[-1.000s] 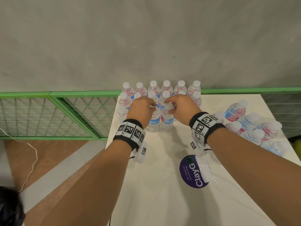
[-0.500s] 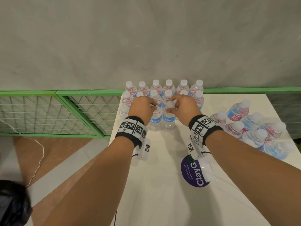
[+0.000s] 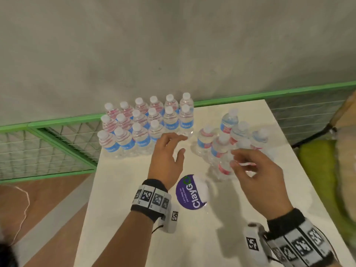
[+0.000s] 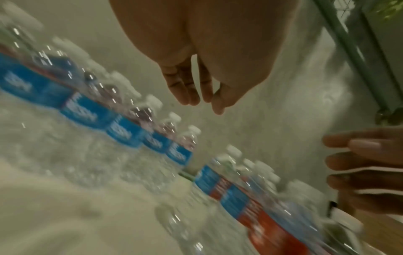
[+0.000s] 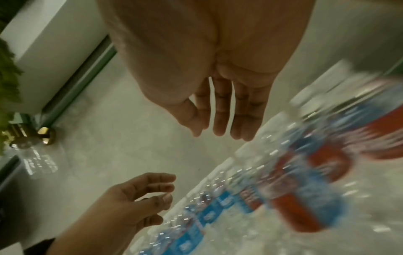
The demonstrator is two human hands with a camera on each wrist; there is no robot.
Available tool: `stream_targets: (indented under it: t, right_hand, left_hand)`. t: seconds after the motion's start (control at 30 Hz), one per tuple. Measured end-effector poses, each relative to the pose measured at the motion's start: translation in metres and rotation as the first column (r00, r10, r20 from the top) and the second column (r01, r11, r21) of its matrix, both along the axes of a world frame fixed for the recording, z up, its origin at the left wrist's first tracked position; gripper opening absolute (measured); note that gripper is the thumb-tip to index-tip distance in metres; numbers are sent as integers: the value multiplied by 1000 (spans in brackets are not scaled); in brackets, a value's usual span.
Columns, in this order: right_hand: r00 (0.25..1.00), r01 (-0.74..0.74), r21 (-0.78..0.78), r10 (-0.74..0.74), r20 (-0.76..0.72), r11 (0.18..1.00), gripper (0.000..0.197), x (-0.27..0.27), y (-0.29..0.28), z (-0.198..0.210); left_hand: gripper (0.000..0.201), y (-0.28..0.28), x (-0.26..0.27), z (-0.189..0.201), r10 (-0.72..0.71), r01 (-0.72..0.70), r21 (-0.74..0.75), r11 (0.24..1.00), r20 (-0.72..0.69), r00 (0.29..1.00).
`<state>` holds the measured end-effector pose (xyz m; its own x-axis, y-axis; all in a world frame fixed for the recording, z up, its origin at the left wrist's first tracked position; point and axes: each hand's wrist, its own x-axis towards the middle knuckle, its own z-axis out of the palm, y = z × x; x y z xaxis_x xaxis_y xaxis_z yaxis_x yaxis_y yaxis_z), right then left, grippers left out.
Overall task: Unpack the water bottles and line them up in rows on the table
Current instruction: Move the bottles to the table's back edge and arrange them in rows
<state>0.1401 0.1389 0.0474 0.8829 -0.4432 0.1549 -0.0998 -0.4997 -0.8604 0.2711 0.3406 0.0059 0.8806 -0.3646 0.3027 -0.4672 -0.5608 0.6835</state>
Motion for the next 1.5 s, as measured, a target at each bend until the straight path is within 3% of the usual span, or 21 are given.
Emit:
stream_targets:
  t: [0.1,0.2,0.37,0.57,0.77,0.83,0.93,1.1,1.37,1.5]
  right_hand:
    - [992,114,-102,-119,-43,988,24,-33,-46,-7]
    - [974,172,-169,-193,-118,970,38,-39,-85,-22]
    - [971,49,-86,-68,-229,995,65,-21,-121,-49]
    - [973,-80,-31,72,-220,996,40,-2,-128,-60]
    - [935,-234,-98,196,-294,967,33,-11,-116,-33]
    - [912,-294,-60,261,-315,954,25,-10,-102,-24]
    - [870,-408,-38,376,-319,912,24,6,-70,-17]
    - [800,-551,-136,475,-366,823,29,62,-12,-25]
    - [755,-630,-372,425,-500,682,25,155,29,-19]
    - [766,-608,-432,348,-541,666,25,180,18,-14]
  left_hand:
    - [40,-51,-34,-9,-90,85,-58,995,-78,993]
    - [46,-95,-59,-20,-142,126,-105,986,-162,976]
    - [50,-135,-75,-35,-34,26,-35,999,-240,970]
    - [33,-127,-65,-28,23,-80,-117,990,-425,905]
    - [26,-81,-49,-6,18,-177,-213,961,-589,808]
    - [24,-63,-41,5,69,-189,-154,970,-569,819]
    - [23,-36,-23,19,186,-179,56,982,-425,886]
    - [35,-5,13,24,334,-253,326,911,-222,916]
    - [39,-14,60,23,298,-177,494,851,-177,938]
    - [32,-21,77,26,236,-113,511,852,-183,954]
